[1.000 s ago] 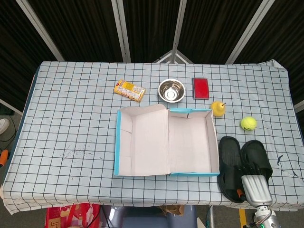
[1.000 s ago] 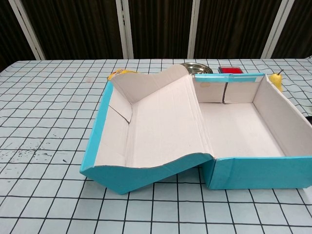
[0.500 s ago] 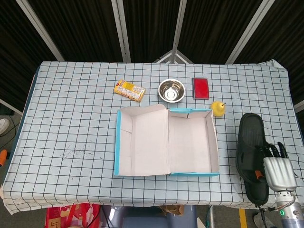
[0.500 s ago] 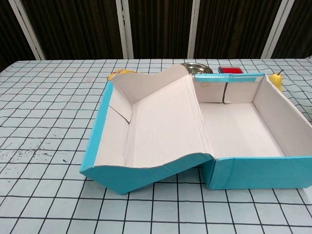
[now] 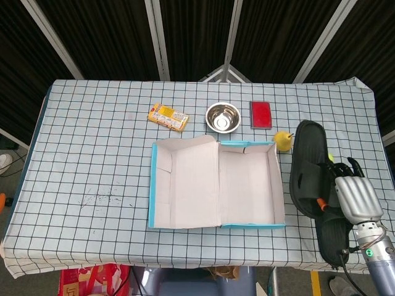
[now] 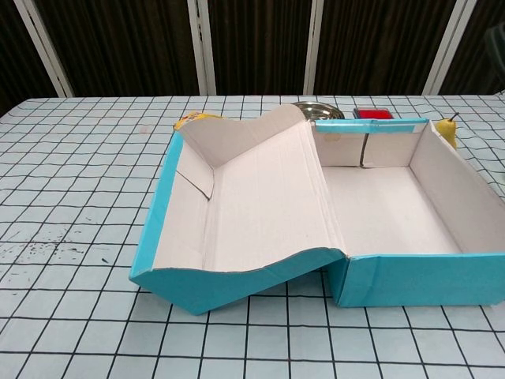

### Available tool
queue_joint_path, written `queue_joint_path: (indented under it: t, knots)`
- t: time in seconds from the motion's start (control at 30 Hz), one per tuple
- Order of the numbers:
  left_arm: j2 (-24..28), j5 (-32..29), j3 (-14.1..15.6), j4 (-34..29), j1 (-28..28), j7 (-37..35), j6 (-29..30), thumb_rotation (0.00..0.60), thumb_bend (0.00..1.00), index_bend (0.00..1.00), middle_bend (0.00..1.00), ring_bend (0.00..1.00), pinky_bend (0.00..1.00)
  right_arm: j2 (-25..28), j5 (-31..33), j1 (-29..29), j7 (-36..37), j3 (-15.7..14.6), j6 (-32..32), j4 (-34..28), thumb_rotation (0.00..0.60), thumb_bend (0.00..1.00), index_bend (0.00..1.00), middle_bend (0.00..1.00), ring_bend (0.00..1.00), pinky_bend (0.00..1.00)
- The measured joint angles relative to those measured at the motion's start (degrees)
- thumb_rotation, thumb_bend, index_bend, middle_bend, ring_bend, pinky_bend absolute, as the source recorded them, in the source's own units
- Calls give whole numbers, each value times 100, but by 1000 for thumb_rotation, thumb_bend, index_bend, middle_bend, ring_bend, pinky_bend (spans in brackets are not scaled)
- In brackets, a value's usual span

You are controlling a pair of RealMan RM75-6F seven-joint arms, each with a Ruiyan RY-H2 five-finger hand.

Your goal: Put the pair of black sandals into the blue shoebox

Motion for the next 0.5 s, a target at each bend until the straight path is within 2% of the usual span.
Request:
queue_joint_path:
  t: [0.23,0.33,0.5]
  knots:
    - [24,30,16,-8,14,-40,7,600,503,159,33,0,117,162,416,453,-63,154,-328,-904,600,348,624,489,212,0]
    - [29,15,12,-3,14,-55,-3,600,503,159,32,0,117,-23,589,609,-113,152,-379,-1099,600,391,653,512,235,0]
    - [32,1,6,7,15,-67,-10,600,503,159,32,0,117,-592,726,780,-236,114,-268,-1151,600,396,656,514,237,0]
